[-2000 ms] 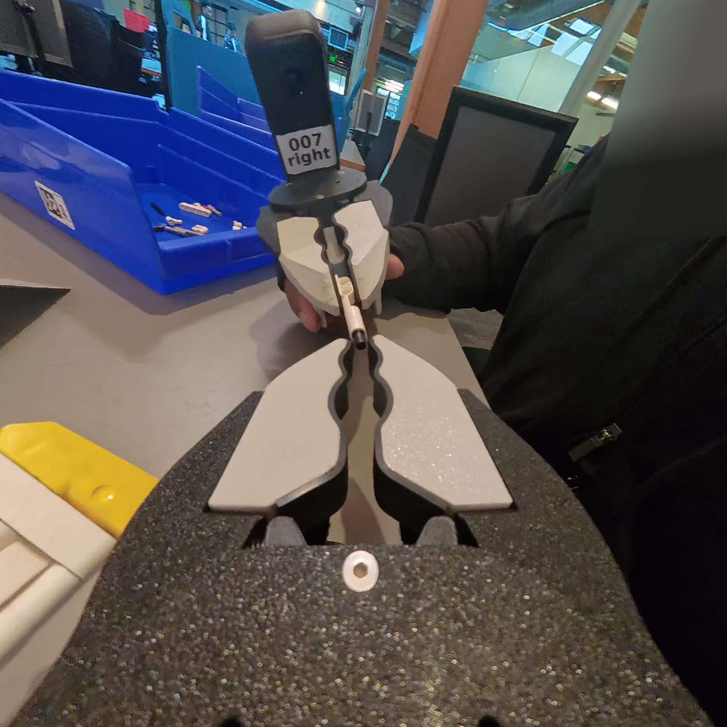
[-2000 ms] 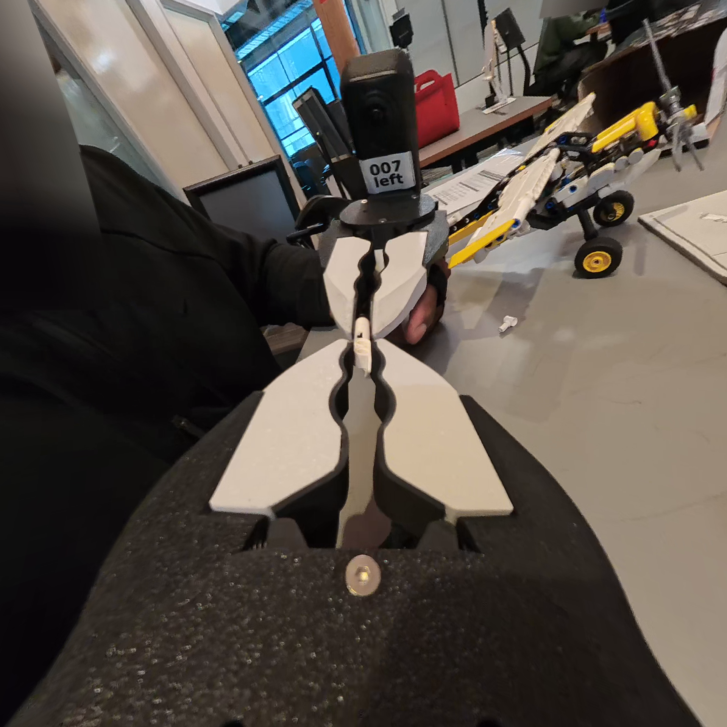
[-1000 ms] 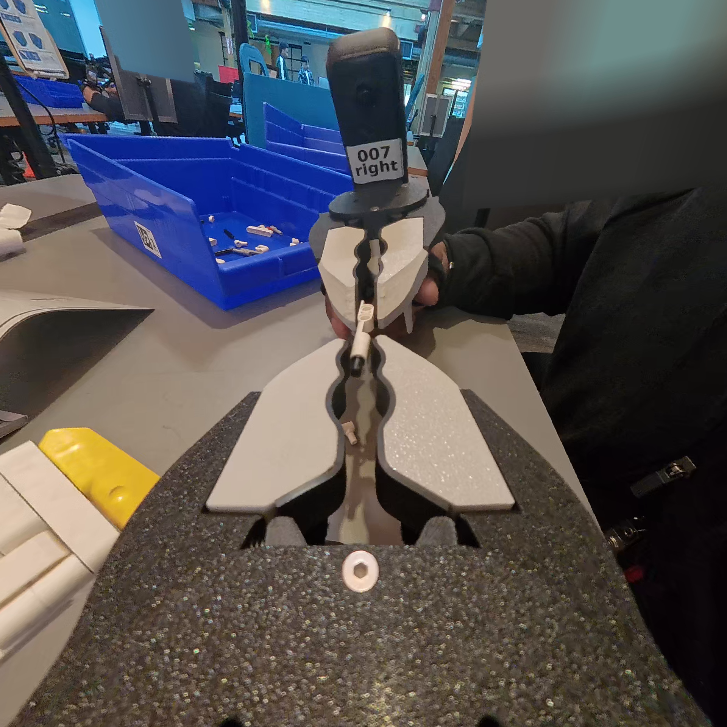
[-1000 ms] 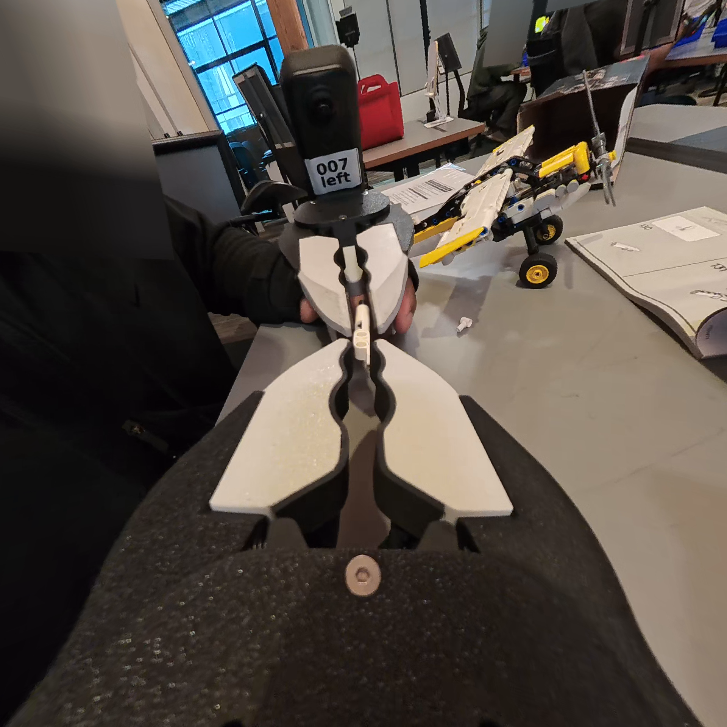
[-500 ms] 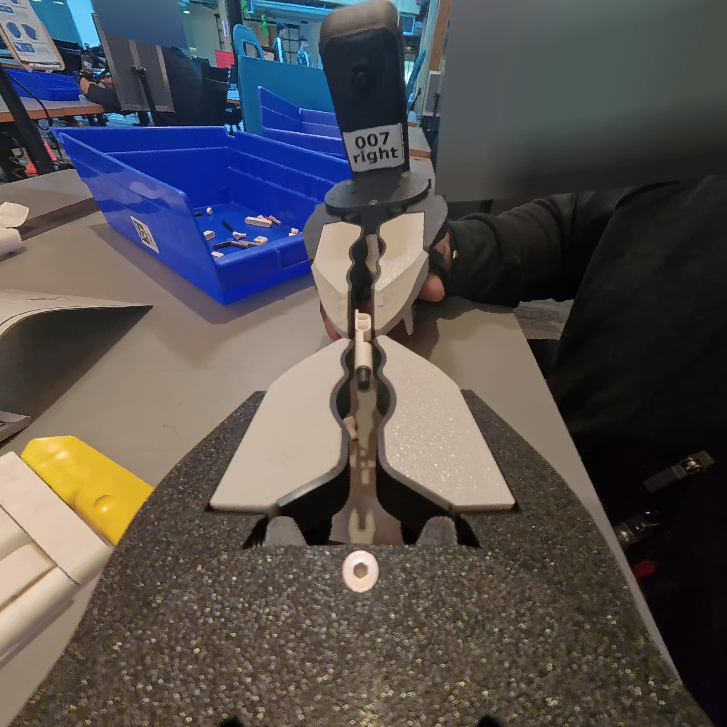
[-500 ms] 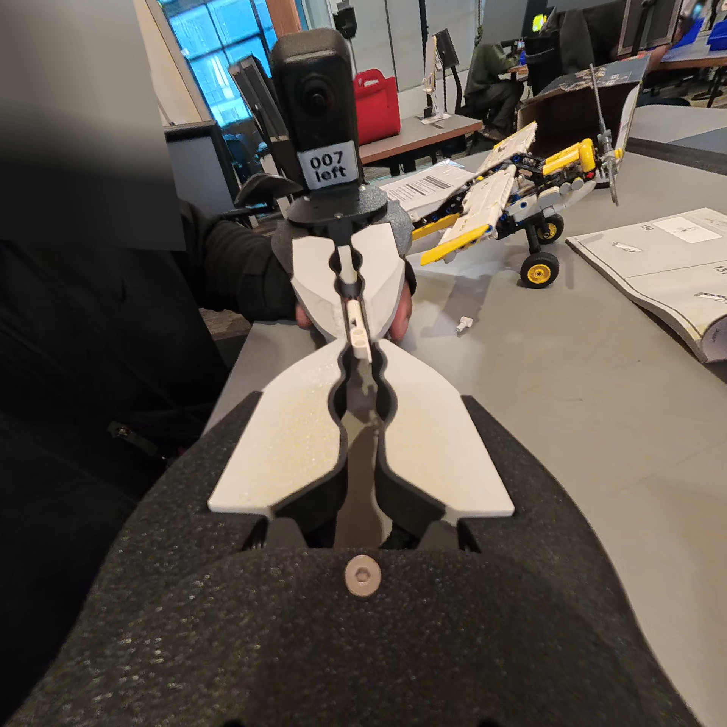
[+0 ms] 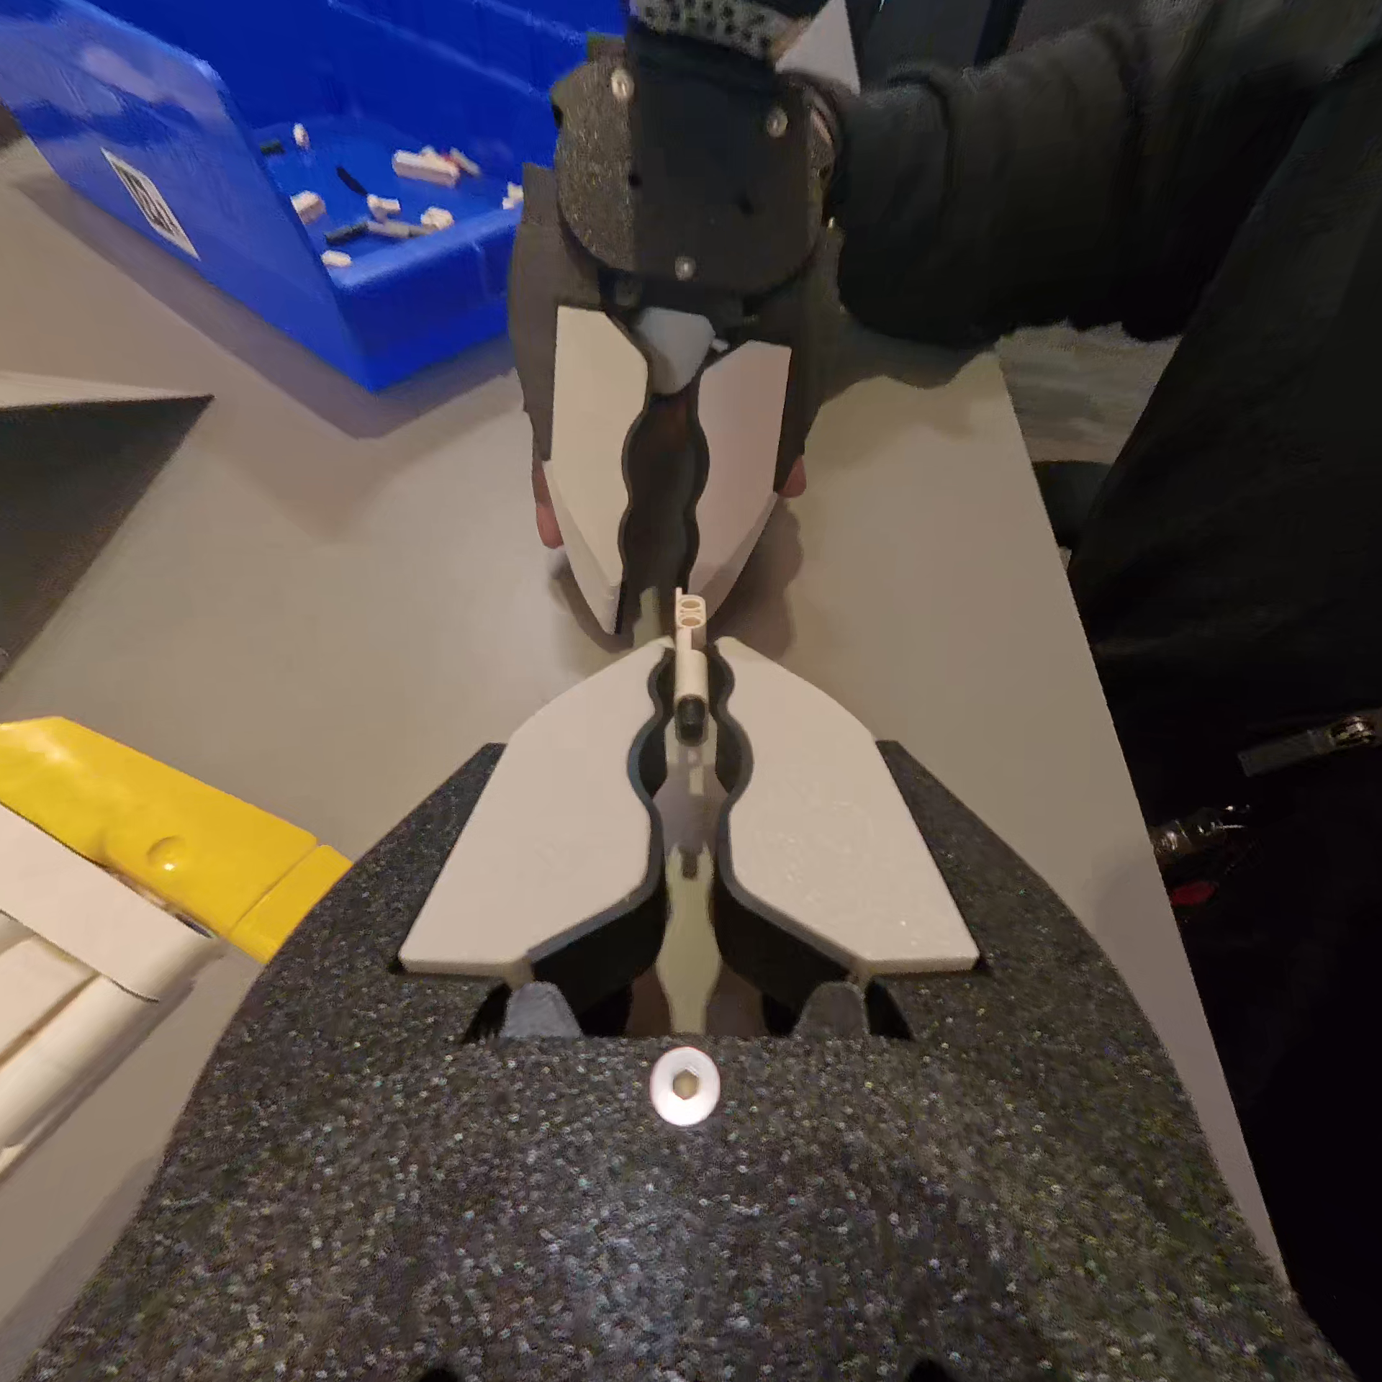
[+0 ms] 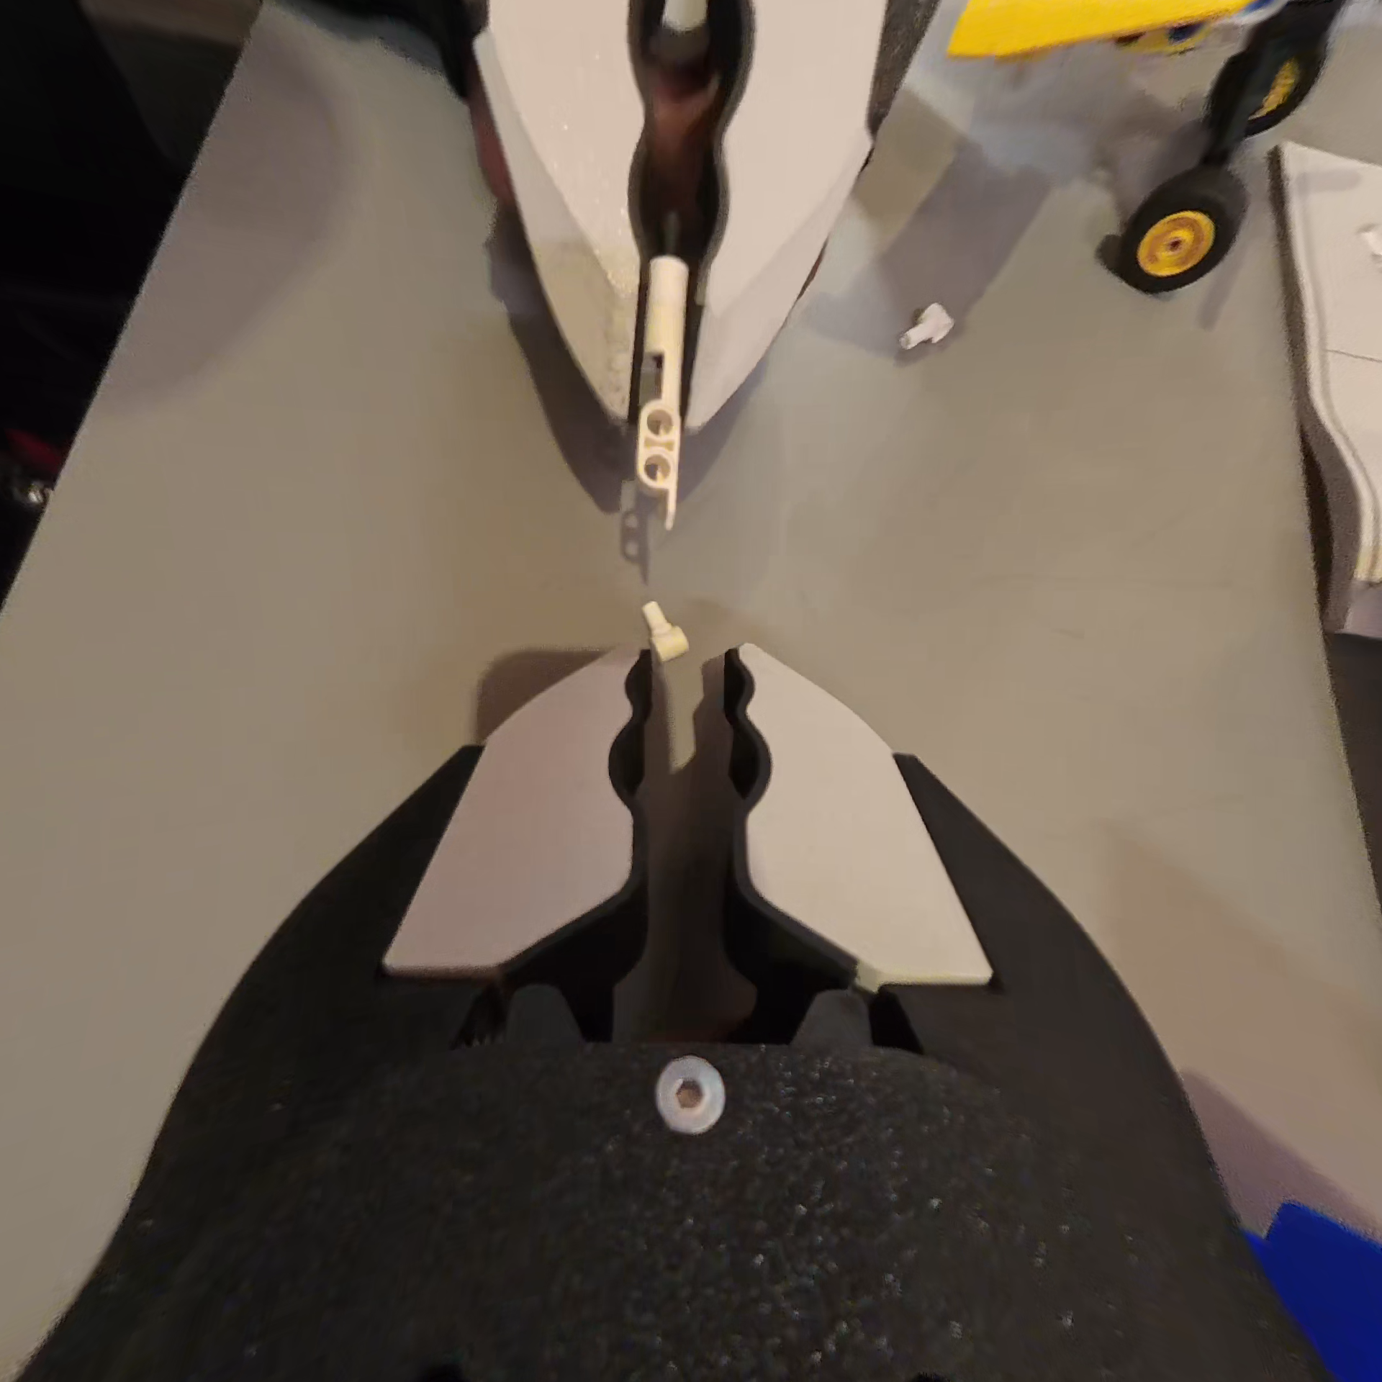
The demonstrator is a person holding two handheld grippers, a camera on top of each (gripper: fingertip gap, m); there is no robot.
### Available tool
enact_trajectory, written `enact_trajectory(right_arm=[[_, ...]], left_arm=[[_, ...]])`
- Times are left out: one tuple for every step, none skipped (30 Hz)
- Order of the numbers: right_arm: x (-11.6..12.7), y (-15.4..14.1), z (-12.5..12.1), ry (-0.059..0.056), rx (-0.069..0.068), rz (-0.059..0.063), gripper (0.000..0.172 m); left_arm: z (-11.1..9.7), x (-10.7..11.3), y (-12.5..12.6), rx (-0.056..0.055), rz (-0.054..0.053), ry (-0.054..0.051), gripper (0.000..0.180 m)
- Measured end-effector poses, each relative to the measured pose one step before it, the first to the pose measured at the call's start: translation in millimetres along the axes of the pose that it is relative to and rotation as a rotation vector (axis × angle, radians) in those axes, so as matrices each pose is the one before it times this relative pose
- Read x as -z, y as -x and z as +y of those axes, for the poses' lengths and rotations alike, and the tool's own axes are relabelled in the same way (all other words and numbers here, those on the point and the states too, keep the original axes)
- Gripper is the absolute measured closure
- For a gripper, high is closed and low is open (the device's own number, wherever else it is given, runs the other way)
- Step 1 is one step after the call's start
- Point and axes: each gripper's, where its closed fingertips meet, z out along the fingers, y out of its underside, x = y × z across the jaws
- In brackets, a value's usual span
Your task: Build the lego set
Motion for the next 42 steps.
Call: enact_trajectory(right_arm=[[-1.89,0.45,0.88,0.0137,0.0138,-0.0136,0.153],[-1.11,0.93,-0.95,0.0001,0.0125,-0.0133,0.153],[-0.97,1.06,-1.14,-0.002,0.0129,-0.0115,0.152],[-0.84,1.14,-0.9,-0.0006,0.0088,-0.011,0.152],[-0.85,1.19,-0.71,0.0004,0.0052,-0.0095,0.152],[-0.56,0.64,-0.5,0.0007,0.0025,-0.0065,0.152],[-0.47,0.5,-0.26,0.001,0.0006,-0.0048,0.153],[-0.39,0.27,-0.34,0.0008,-0.001,-0.0015,0.154],[-0.42,-0.47,-0.39,0.0004,-0.0017,0.0046,0.158],[-0.24,-1.49,-0.25,0.0002,-0.001,0.013,0.163],[0.15,-2.68,-0.18,-0.0003,-0.0024,0.0218,0.163],[0.36,-3.59,0.22,0.0002,-0.0049,0.0285,0.163],[0.66,-3.56,0.15,-0.0018,-0.0042,0.032,0.164],[1.16,-2.55,-0.6,-0.0065,-0.004,0.0283,0.164],[1.62,-1.79,-1.5,-0.0118,-0.0128,0.0225,0.164],[1.62,-1.03,-1.37,-0.0099,-0.0282,0.0139,0.164],[1.72,-0.65,-1.21,-0.0077,-0.0341,0.0098,0.164],[2.04,-0.54,-1.38,-0.0096,-0.0287,0.0117,0.164],[2.03,-0.24,-1.18,-0.008,-0.0218,0.0123,0.164],[1.93,-0.48,-1.11,-0.0063,-0.0169,0.0153,0.164],[1.34,-1.04,-1.41,-0.0077,-0.0191,0.0183,0.164],[0.67,-1.56,-1.93,-0.0096,-0.0288,0.0174,0.164],[0.12,-1.71,-2.28,-0.0113,-0.0356,0.0137,0.164],[-0.21,-1.36,-2.14,-0.0103,-0.0358,0.0107,0.164],[-0.61,-0.88,-1.47,-0.0048,-0.0309,0.0078,0.164],[-0.82,-0.88,-0.6,-0.0006,-0.0235,0.0095,0.164],[-0.77,-1.24,0.15,0.0027,-0.0157,0.0132,0.164],[-0.61,-1.07,0.83,0.0052,-0.0129,0.0099,0.164],[-0.67,-0.32,1.16,0.0055,-0.0165,0.0019,0.164],[-0.58,-0.42,1.12,0.0045,-0.0181,-0.0004,0.164],[-0.48,-0.92,1.24,0.0036,-0.0133,0.0028,0.164],[-0.39,-1.32,1.14,0.0047,-0.0085,0.0065,0.164],[0.15,-1.1,-0.02,-0.003,-0.0065,0.0053,0.164],[0.01,0.41,-0.38,-0.0028,-0.0081,-0.0058,0.164],[-0.25,0.37,0.32,0.0025,-0.0086,-0.0046,0.164],[-0.64,-0.28,0.92,0.0072,-0.0036,0.0027,0.164],[-0.7,0.06,0.77,0.0069,0.0005,0.0044,0.164],[-0.55,0.28,0.6,0.0064,-0.0019,0.0047,0.164],[-0.51,-0.07,0.53,0.0053,-0.0037,0.0073,0.164],[-0.31,-0.18,0.52,0.005,-0.0039,0.0066,0.164],[-0.17,-0.12,0.16,0.0024,-0.0068,0.0044,0.164],[-0.04,-0.09,-0.16,0.0002,-0.0063,0.0032,0.164]], left_arm=[[3.55,-0.21,0.94,0.0074,-0.0033,0.0249,0.173],[2.08,-0.12,0.02,0.008,0.002,0.0146,0.173],[1.62,-0.11,-0.35,0.0117,0.0061,0.0131,0.173],[2.26,-0.33,1.37,0.012,-0.0045,0.0173,0.173],[2.63,-0.46,1.4,0.0108,-0.0047,0.0202,0.173],[2.3,-0.66,0.25,0.0079,0.0018,0.0187,0.173],[1.62,-0.68,-0.15,0.003,0.0023,0.014,0.173],[1.16,-0.93,-0.15,-0.0017,-0.0004,0.0121,0.173],[0.87,-0.99,0.48,-0.0058,-0.0069,0.0097,0.173],[0.85,-1.03,0.65,-0.0087,-0.0101,0.0093,0.173],[0.7,-1.04,1.78,-0.0111,-0.0196,0.0077,0.173],[0.42,-0.96,1.72,-0.0116,-0.0198,0.0056,0.173],[0.1,-1.0,1.46,-0.0136,-0.0203,0.0036,0.173],[-0.56,-0.83,1.9,-0.0218,-0.0284,0.0002,0.173],[0.18,-1.0,2.88,-0.0329,-0.0381,0.0061,0.173],[1.33,-1.3,3.55,-0.0327,-0.0443,0.0138,0.173],[0.49,-1.42,2.67,-0.0232,-0.0374,0.0077,0.173],[-1.5,-0.77,1.99,-0.0172,-0.0344,-0.0051,0.173],[-1.36,-0.64,1.44,-0.0242,-0.0314,-0.004,0.173],[-0.63,-0.84,3.06,-0.0247,-0.0425,0.0008,0.173],[0.52,-1.05,3.09,-0.0265,-0.0415,0.0074,0.173],[0.23,-1.14,2.86,-0.0255,-0.0401,0.0056,0.173],[0.13,-1.06,2.7,-0.0199,-0.0377,0.0064,0.173],[0.33,-1.28,2.69,-0.023,-0.0375,0.0079,0.173],[0.3,-1.11,2.34,-0.0308,-0.0374,0.0097,0.173],[-0.26,-0.91,1.36,-0.0323,-0.0306,0.0071,0.173],[-0.94,-0.84,0.25,-0.0311,-0.0234,0.0031,0.173],[-0.3,-0.94,0.09,-0.0291,-0.0218,0.0062,0.173],[0.52,-1.2,0.06,-0.028,-0.021,0.0115,0.173],[-0.02,-0.95,-0.02,-0.0305,-0.0198,0.0079,0.173],[-0.72,-0.54,0.08,-0.0238,-0.0181,0.0034,0.173],[-0.29,-0.64,-0.66,-0.0254,-0.0108,0.0068,0.173],[0.3,-1.02,-0.71,-0.0278,-0.0116,0.0082,0.173],[-0.13,-0.64,0.06,-0.0243,-0.0145,0.0065,0.173],[-0.66,-0.28,-0.29,-0.0201,-0.0103,0.0029,0.173],[0.15,-0.73,0.27,-0.0157,-0.0137,0.0089,0.173],[-0.17,-0.64,0.18,-0.018,-0.0129,0.0075,0.173],[-0.77,-0.46,-0.44,-0.015,-0.008,0.0035,0.173],[0.04,-0.51,0.05,-0.0149,-0.0091,0.0069,0.173],[0.07,-0.43,0.17,-0.0109,-0.0084,0.0046,0.173],[-0.28,-0.18,0.24,-0.0144,-0.0086,0.0042,0.173],[-0.25,-0.14,0.59,-0.023,-0.0129,0.0034,0.173]])
